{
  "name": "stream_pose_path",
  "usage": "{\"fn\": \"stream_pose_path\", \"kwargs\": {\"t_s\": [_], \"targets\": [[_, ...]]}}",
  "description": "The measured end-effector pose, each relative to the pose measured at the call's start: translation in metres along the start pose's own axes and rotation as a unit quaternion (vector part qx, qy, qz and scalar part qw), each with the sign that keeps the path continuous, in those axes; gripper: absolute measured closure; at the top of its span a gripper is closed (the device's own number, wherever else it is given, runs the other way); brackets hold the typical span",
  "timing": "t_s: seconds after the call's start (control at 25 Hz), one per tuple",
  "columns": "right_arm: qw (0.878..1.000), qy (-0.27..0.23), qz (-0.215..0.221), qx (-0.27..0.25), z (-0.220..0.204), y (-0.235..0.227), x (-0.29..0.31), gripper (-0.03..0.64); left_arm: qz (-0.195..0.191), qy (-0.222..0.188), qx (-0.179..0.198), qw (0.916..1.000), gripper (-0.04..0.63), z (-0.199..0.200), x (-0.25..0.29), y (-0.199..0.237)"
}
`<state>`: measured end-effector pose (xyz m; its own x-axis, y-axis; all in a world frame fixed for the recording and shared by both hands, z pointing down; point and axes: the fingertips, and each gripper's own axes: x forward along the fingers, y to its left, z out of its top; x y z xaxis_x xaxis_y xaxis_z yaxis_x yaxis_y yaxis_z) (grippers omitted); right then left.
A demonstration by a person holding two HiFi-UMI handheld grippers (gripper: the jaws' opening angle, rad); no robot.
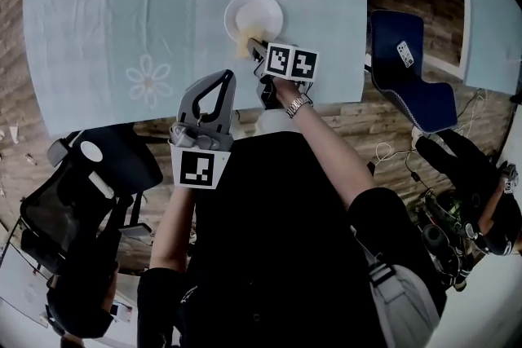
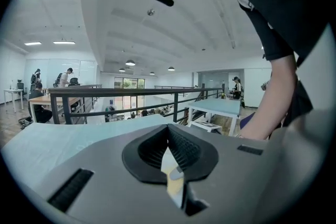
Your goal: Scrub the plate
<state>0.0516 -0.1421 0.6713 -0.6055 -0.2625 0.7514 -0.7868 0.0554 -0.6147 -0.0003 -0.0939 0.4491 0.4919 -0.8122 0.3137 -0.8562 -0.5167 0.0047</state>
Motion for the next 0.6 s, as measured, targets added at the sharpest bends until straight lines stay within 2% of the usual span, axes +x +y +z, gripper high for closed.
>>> {"fn": "stream_pose_path", "kwargs": {"t_s": [0.28, 0.6], "targets": [[0.999, -0.016, -0.021, 0.028, -0.003, -0.020, -0.017, 0.551, -0.037, 0.003, 0.019, 0.9991, 0.583, 0.001, 0.006, -0.014], [0.997, -0.041, -0.049, 0.051, 0.010, -0.049, -0.035, 0.551, -0.074, -0.020, 0.042, 0.9962, 0.583, 0.014, 0.026, -0.019]]}}
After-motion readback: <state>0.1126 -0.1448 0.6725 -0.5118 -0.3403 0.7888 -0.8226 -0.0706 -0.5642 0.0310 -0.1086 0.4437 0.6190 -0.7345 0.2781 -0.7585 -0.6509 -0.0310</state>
